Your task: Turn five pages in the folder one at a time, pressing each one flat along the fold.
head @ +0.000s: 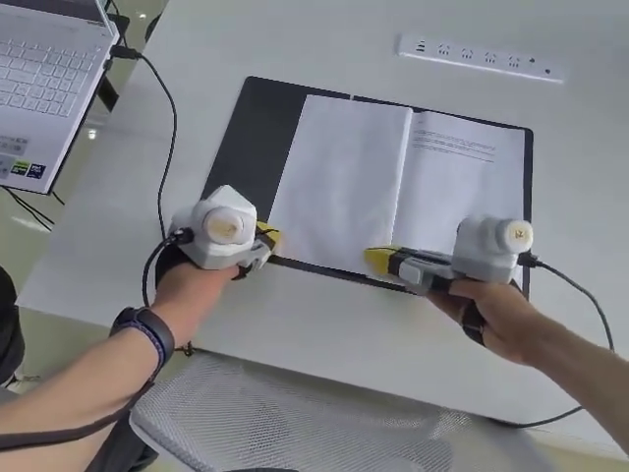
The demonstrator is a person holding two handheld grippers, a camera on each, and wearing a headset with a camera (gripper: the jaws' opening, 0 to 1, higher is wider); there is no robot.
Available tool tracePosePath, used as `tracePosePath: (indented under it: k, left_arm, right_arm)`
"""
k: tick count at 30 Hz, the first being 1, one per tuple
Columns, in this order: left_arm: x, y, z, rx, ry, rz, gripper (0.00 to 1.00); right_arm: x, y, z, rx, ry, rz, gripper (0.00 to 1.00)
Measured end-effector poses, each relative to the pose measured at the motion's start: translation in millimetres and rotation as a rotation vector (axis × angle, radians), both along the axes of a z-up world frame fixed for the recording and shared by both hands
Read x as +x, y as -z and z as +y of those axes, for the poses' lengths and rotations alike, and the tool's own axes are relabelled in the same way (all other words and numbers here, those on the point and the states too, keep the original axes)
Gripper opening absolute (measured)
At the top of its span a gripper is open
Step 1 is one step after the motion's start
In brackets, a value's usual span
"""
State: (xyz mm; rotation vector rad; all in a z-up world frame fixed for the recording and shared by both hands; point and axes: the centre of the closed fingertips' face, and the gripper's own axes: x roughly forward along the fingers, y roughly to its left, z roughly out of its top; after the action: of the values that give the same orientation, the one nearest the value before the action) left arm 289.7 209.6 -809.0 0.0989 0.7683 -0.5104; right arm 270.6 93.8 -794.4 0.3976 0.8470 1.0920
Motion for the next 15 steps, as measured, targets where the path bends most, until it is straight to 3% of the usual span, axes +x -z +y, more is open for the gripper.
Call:
tracePosePath:
  k: [6, 15]
  left_arm:
    - [0.2, 1.0, 0.0, 0.001, 0.001, 0.000, 0.00]
    - [-0.9, 1.1, -1.6, 0.019, 0.020, 0.006, 0.00]
  right_arm:
    - [-7.1, 0.1, -1.2, -0.002, -0.005, 0.008, 0.00]
    - [-1.9, 6.8, -6.3, 0.000, 0.016, 0.026, 0.00]
